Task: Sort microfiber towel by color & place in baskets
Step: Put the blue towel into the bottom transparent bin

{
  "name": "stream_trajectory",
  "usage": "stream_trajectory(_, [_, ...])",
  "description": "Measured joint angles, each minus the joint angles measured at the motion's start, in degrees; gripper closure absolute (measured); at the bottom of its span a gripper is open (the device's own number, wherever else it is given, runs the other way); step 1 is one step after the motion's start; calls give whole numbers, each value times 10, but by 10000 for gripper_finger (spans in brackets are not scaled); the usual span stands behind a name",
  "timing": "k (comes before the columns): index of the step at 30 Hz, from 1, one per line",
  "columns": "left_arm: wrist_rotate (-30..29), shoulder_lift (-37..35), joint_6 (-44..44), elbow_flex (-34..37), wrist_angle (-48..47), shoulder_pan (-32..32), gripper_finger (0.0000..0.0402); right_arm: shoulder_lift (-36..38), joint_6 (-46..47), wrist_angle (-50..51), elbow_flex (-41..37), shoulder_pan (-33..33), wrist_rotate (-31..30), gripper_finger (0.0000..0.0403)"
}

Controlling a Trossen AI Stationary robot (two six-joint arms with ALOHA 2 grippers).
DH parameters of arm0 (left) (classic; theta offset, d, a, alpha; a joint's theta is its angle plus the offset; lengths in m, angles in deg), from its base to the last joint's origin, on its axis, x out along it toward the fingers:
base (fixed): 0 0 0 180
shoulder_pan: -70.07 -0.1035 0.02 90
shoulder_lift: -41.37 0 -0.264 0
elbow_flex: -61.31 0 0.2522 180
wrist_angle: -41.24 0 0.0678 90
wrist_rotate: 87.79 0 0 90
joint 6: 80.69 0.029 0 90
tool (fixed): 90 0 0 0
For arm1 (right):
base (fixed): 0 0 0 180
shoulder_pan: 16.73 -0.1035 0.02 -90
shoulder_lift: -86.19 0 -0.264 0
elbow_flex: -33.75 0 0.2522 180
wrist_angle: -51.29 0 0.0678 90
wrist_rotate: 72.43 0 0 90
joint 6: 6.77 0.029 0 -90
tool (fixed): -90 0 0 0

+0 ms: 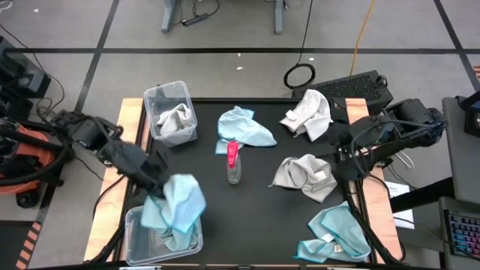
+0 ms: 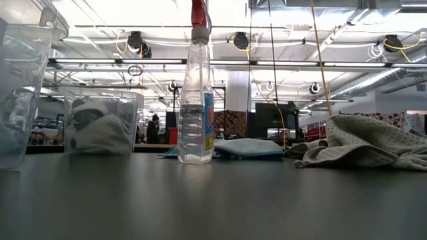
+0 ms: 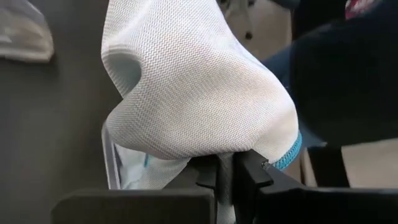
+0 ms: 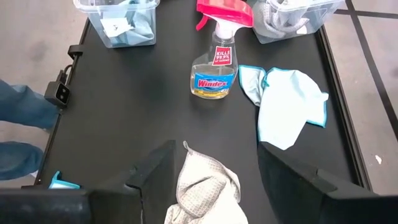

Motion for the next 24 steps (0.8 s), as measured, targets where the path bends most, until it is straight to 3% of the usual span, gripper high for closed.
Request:
stream_trajectory(5, [-21, 39, -10, 0, -17, 47, 384, 8, 0, 0, 0, 0, 0, 186])
stream_trajectory(11, [-31, 113, -10, 1, -120, 104, 384, 10, 1, 0, 0, 0, 0, 186])
stream_trajectory(17, [-35, 179, -21, 1, -136, 166, 385, 10, 1, 0, 0, 0, 3, 186])
stream_trajectory(24, [-87, 239, -88, 1, -127, 204, 365, 10, -15, 1, 0, 0, 3, 186])
